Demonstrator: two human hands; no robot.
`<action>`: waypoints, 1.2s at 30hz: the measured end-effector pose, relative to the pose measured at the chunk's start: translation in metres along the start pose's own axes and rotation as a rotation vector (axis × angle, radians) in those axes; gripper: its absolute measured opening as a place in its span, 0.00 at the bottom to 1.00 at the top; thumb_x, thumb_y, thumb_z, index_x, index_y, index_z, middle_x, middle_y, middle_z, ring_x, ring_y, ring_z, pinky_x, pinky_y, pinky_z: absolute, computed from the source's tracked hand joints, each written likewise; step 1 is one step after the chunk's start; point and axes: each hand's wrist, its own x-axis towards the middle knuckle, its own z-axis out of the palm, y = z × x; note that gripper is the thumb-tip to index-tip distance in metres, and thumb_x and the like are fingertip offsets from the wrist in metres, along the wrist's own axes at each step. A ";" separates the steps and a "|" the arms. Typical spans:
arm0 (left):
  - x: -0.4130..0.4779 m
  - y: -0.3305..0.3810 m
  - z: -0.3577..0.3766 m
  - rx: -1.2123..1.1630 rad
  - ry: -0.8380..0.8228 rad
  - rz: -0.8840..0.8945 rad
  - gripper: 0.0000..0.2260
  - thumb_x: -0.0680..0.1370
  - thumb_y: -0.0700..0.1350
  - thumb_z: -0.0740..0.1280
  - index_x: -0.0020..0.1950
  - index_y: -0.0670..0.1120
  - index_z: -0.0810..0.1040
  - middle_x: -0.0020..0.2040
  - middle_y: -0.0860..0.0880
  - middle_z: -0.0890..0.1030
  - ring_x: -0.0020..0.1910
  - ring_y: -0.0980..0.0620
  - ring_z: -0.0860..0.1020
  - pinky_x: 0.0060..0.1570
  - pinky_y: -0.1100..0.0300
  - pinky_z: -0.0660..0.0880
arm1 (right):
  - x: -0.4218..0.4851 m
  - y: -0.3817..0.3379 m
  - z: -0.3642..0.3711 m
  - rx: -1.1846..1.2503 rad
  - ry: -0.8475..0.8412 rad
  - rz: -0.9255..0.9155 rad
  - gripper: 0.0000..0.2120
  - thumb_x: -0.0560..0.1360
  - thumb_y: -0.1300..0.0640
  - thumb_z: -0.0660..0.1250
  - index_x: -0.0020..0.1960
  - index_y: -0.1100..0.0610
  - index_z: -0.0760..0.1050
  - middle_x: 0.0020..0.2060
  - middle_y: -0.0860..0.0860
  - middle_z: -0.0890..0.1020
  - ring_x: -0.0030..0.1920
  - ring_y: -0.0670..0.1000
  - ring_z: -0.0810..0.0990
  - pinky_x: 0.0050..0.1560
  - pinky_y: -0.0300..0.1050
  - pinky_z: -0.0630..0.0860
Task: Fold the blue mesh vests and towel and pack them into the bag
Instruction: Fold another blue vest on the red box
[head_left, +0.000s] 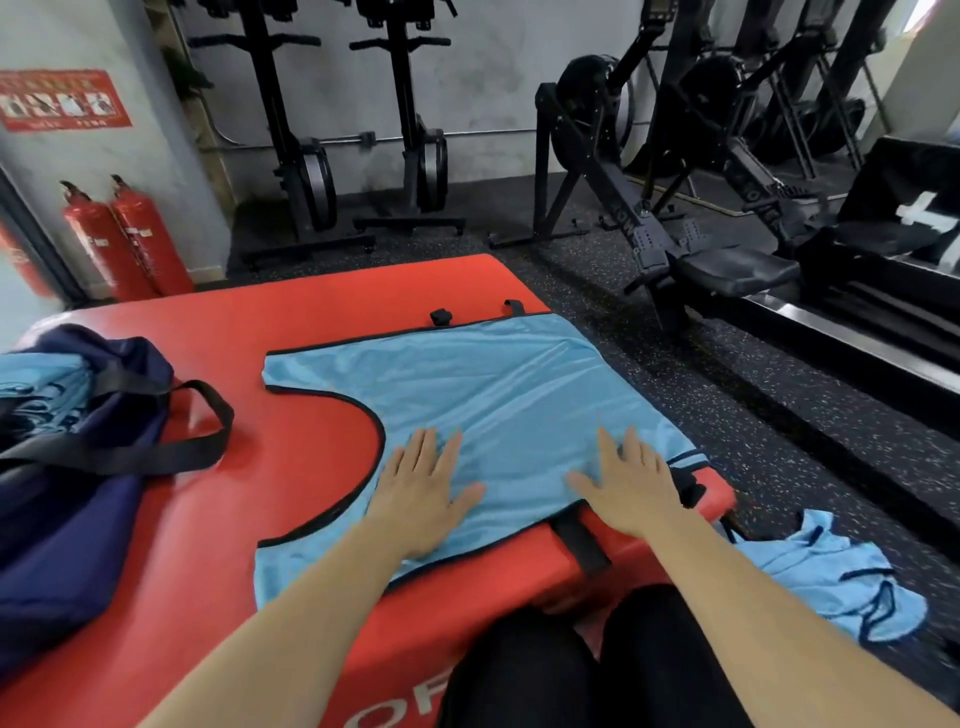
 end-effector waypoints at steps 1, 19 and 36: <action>-0.003 -0.005 0.002 0.035 0.013 0.015 0.46 0.65 0.73 0.30 0.79 0.53 0.35 0.80 0.45 0.39 0.78 0.48 0.36 0.76 0.50 0.37 | -0.003 -0.001 0.004 -0.021 -0.032 -0.010 0.36 0.80 0.35 0.48 0.80 0.52 0.44 0.78 0.63 0.47 0.78 0.62 0.47 0.76 0.56 0.49; -0.085 -0.105 -0.032 0.131 -0.127 -0.128 0.53 0.58 0.82 0.38 0.80 0.58 0.43 0.81 0.49 0.44 0.80 0.51 0.46 0.77 0.52 0.46 | -0.056 -0.076 -0.021 0.247 0.121 -0.210 0.19 0.80 0.48 0.54 0.55 0.60 0.77 0.55 0.59 0.80 0.58 0.60 0.75 0.55 0.51 0.72; -0.042 -0.010 -0.013 0.093 -0.060 0.017 0.50 0.61 0.81 0.31 0.80 0.60 0.42 0.80 0.54 0.39 0.78 0.56 0.36 0.76 0.49 0.37 | 0.022 0.057 -0.036 0.529 0.241 0.209 0.09 0.76 0.60 0.61 0.54 0.53 0.75 0.48 0.52 0.78 0.50 0.58 0.77 0.44 0.45 0.68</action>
